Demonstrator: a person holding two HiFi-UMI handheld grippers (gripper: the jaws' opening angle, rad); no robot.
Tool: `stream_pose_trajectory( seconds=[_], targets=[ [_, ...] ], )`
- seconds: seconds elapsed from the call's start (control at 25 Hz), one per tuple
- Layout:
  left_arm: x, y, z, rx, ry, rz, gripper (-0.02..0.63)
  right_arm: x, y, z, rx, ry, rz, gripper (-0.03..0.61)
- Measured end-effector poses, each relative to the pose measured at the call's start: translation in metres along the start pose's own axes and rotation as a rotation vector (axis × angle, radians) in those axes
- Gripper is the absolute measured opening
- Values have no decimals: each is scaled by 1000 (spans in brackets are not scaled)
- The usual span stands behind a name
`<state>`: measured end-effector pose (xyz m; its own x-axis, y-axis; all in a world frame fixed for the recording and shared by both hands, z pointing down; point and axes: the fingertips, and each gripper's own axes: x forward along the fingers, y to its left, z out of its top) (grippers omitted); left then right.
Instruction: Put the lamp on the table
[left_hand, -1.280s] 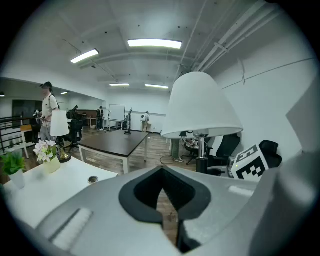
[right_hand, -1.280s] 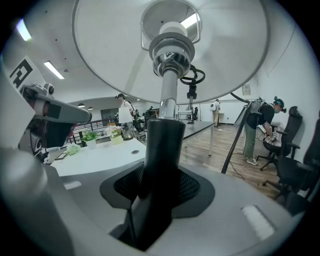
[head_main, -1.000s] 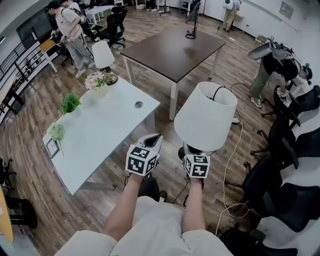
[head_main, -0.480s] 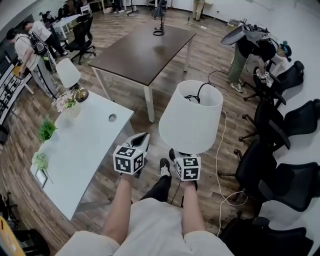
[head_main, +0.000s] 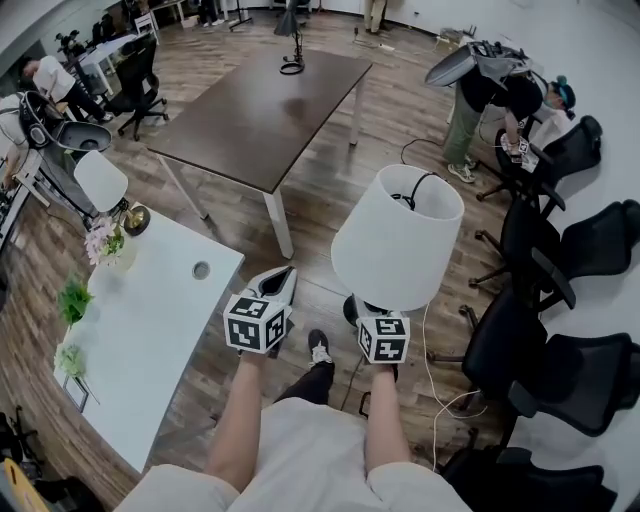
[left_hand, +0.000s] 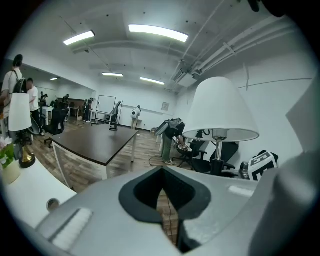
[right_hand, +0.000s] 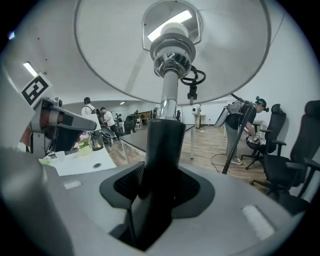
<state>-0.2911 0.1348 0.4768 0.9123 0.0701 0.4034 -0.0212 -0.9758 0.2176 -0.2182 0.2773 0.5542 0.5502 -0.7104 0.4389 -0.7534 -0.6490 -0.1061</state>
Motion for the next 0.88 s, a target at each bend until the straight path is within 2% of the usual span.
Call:
stream_pose_trajectory(
  seconds=[0.44, 0.6, 0.88],
  targets=[
    [98, 37, 66, -28, -30, -26, 0, 79, -60, 57, -27, 13, -42, 189],
    [132, 62, 84, -70, -59, -17, 0, 115, -70, 76, -59, 14, -26, 189],
    [161, 105, 107, -59, -72, 17, 0, 173, -72, 107, -121, 15, -6, 189]
  ],
)
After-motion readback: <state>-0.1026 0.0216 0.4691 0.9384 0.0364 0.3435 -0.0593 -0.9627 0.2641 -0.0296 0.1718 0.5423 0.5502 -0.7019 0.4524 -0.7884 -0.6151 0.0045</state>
